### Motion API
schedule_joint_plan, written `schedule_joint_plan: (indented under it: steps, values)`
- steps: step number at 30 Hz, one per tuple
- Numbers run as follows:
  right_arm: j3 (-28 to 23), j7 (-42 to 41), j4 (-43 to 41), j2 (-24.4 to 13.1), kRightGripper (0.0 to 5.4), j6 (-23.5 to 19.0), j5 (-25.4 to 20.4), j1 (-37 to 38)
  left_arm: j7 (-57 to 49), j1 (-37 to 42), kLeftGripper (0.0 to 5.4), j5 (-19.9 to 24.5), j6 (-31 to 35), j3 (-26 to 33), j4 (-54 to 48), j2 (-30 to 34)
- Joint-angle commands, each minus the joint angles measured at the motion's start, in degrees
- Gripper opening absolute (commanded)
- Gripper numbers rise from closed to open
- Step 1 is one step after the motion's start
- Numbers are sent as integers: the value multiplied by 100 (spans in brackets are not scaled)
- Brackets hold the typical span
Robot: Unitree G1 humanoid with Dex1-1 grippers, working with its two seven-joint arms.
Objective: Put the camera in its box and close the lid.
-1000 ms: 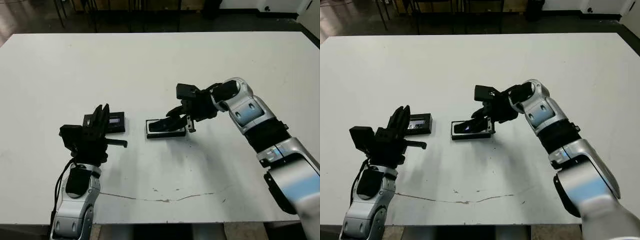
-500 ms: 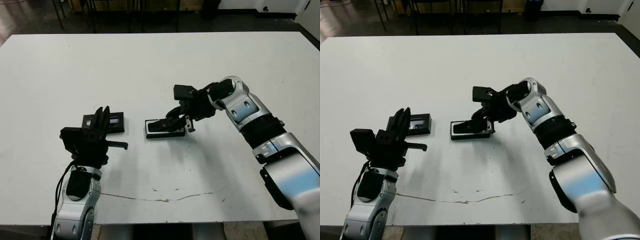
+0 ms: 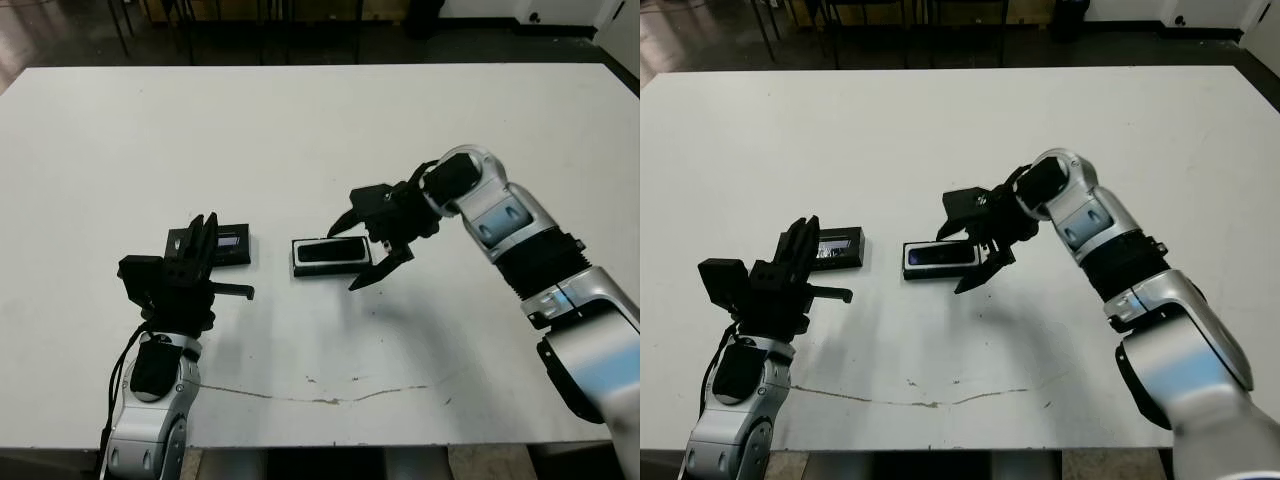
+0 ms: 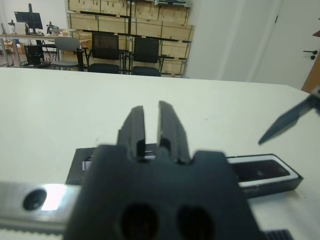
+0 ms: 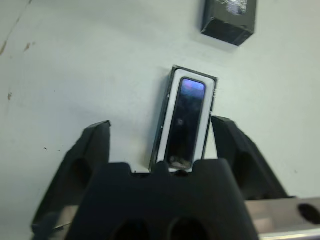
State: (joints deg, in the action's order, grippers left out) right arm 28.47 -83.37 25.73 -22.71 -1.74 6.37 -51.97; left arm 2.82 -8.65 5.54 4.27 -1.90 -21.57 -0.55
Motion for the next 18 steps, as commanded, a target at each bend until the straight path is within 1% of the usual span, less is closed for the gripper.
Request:
schedule_joint_plan:
  steps: [1,3,4,5,7,9,11,14,16,18]
  values:
    - [-267,163,-195,-205,461,-127,-119,142,33,-29,0,-34,54,7,78,68]
    - [-489,290,-326,-283,504,-295,-244,168,38,-32,0,-22,67,14,70,67]
    - [-629,393,-384,-326,527,-219,-320,207,36,-35,0,-25,72,13,65,66]
    - [-755,479,-427,-362,538,-129,-393,242,39,-37,0,-28,67,13,65,69]
    - [-979,602,-500,-437,538,-134,-540,282,43,-41,0,-28,57,17,73,74]
    - [-1165,666,-556,-485,538,-232,-695,306,51,-45,0,-12,74,23,66,79]
    - [-1425,766,-653,-487,538,-447,-966,398,50,-48,0,-9,103,17,44,80]
    - [-1833,1001,-949,-466,538,-963,-1458,659,48,-46,0,-36,71,12,52,90]
    - [-2128,1341,-1365,-469,538,-1410,-1747,971,47,-42,0,-54,31,27,55,106]
    - [-2515,1917,-1853,-382,538,-1809,-2027,1447,71,-18,0,-38,-17,117,49,169]
